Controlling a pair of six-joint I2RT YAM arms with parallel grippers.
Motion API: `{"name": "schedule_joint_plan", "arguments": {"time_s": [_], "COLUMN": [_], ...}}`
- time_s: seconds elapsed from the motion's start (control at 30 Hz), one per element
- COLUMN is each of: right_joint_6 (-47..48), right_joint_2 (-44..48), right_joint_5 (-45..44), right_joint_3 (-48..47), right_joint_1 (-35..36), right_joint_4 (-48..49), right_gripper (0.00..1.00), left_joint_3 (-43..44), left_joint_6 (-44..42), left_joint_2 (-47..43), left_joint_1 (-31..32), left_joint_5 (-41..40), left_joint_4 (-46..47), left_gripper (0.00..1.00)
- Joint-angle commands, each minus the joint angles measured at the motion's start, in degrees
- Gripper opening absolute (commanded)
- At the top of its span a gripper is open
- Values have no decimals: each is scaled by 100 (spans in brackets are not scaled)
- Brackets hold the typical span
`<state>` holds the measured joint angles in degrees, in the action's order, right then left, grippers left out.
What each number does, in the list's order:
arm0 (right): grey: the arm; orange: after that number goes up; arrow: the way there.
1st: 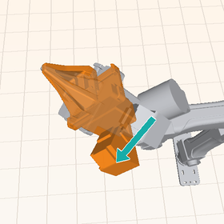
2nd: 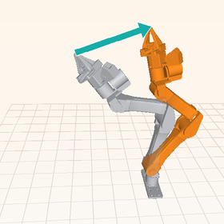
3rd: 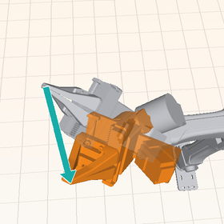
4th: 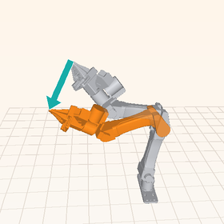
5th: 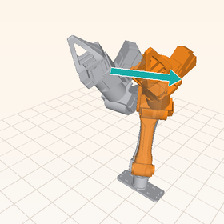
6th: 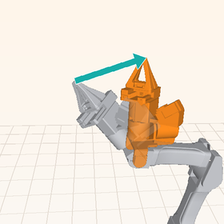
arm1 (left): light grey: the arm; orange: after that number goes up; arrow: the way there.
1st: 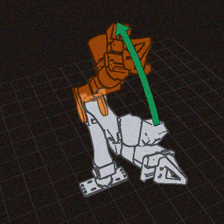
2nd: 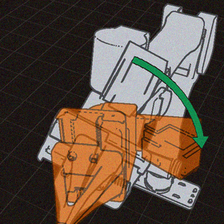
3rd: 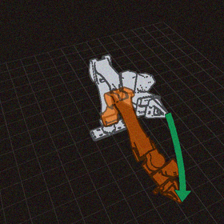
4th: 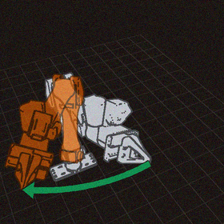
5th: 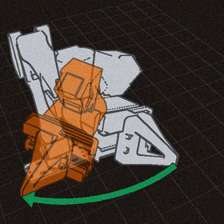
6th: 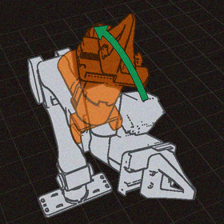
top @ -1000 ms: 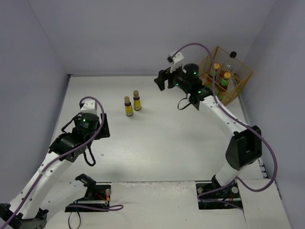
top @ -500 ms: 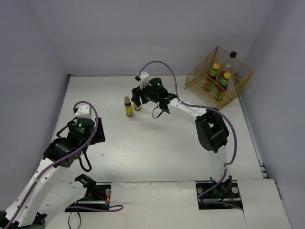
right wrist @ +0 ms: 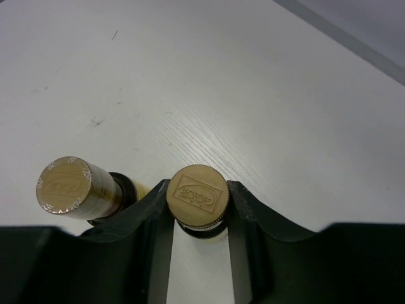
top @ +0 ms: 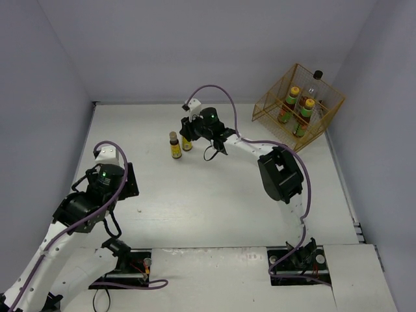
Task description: Organize the condiment bottles
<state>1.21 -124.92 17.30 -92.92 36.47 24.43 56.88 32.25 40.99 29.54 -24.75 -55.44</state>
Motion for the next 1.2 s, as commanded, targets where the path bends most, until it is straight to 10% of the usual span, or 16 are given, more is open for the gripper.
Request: {"name": "schedule_joint_plan", "arguments": {"time_s": [0.0,0.2,1.17], "right_joint_6": [-34,81,617], "right_joint_2": [179,600,2165], "right_joint_5": [-25,-130,-789], "right_joint_3": [-349,-331,152], "right_joint_1": [-17,-288,-3075], "right_joint_4": [405,423,273], "right_gripper": [24,0,0], "left_joint_3": [323,306,244], "left_joint_6": [71,27,-404], "left_joint_2": [75,163,1244], "left_joint_1": [-36,-36,-36], "left_joint_5": [-188,-153,111], "left_joint_4": [77,253,1580], "left_gripper": [71,71,71]}}
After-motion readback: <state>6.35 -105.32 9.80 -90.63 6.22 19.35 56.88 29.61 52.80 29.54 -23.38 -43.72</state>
